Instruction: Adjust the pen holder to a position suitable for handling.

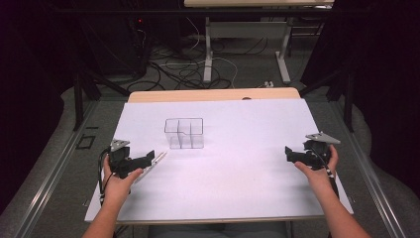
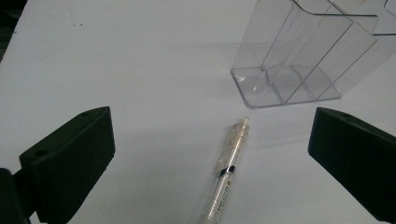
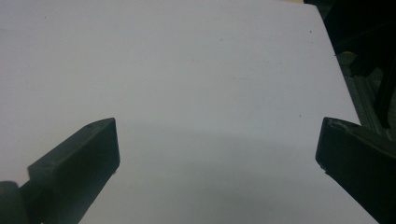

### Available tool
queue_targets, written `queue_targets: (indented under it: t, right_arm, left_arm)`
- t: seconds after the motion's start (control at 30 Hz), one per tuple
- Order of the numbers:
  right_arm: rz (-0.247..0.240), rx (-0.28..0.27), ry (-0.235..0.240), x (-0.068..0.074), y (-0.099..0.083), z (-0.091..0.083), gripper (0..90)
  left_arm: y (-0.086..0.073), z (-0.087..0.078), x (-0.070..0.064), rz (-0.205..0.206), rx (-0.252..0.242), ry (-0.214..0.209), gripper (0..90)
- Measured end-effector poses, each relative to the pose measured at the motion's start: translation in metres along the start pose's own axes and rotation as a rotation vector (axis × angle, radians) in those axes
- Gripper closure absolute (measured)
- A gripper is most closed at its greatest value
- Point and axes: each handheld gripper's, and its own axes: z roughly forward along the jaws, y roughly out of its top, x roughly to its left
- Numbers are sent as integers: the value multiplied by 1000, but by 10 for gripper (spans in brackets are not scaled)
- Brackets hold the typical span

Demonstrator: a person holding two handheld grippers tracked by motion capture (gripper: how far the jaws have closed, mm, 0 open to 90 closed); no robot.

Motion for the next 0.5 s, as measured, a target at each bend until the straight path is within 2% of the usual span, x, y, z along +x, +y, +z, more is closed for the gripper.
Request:
queue_targets:
  t: [0.1, 0.27, 0.43, 0.5]
  right_arm:
    - [3, -13, -14, 0, 1, -2, 0]
    - [3, -5, -4, 2, 0, -2, 0]
    - [2, 9, -1, 5, -2, 2, 0]
    - [1, 8, -1, 5, -2, 2, 0]
  left_arm:
    - [1, 1, 1, -1, 0, 9, 6]
    - [5, 0, 2, -14, -6, 17, 6]
    - [12, 1, -2, -21, -11, 15, 6]
    - [16, 1, -6, -6, -8, 23, 7]
